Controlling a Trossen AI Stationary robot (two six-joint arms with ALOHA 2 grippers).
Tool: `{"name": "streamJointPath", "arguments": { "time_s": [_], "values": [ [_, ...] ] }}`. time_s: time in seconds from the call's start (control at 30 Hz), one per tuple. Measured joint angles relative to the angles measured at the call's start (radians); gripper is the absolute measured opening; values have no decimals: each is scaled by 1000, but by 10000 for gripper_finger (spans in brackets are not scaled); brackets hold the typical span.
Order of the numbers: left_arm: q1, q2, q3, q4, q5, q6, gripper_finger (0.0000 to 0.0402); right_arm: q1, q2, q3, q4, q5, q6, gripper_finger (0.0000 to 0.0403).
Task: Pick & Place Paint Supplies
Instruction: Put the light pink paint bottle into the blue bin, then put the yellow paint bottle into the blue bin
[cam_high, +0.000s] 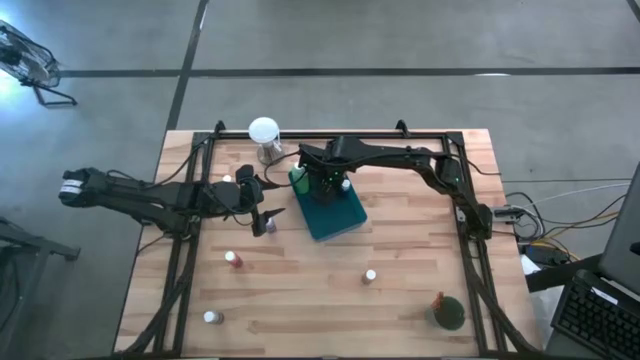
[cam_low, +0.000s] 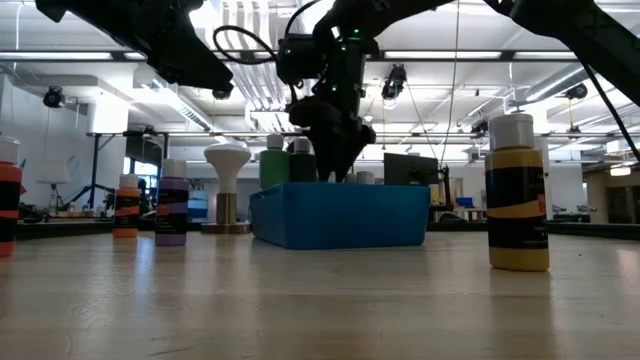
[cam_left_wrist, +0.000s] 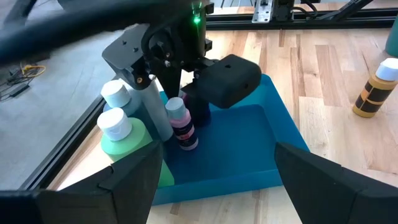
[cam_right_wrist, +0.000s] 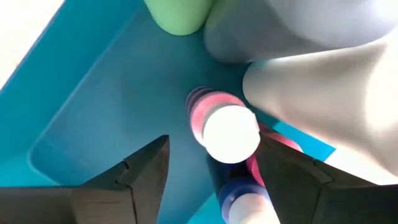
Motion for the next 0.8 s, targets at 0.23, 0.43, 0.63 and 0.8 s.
{"name": "streamJointPath", "arguments": {
  "time_s": [0.23, 0.43, 0.63, 0.8],
  "values": [
    [0, 0, 0, 0, 0, 0, 314, 7, -35, 1, 1, 15, 0, 223],
    [0, 0, 0, 0, 0, 0, 314, 17, -59, 1, -2, 20, 0, 210],
    [0, 0, 0, -1, 0, 0, 314, 26, -100, 1, -30, 20, 0, 201],
    [0, 0, 0, -1, 0, 0, 314, 53, -156, 2, -66, 20, 0, 191]
  ]
}}
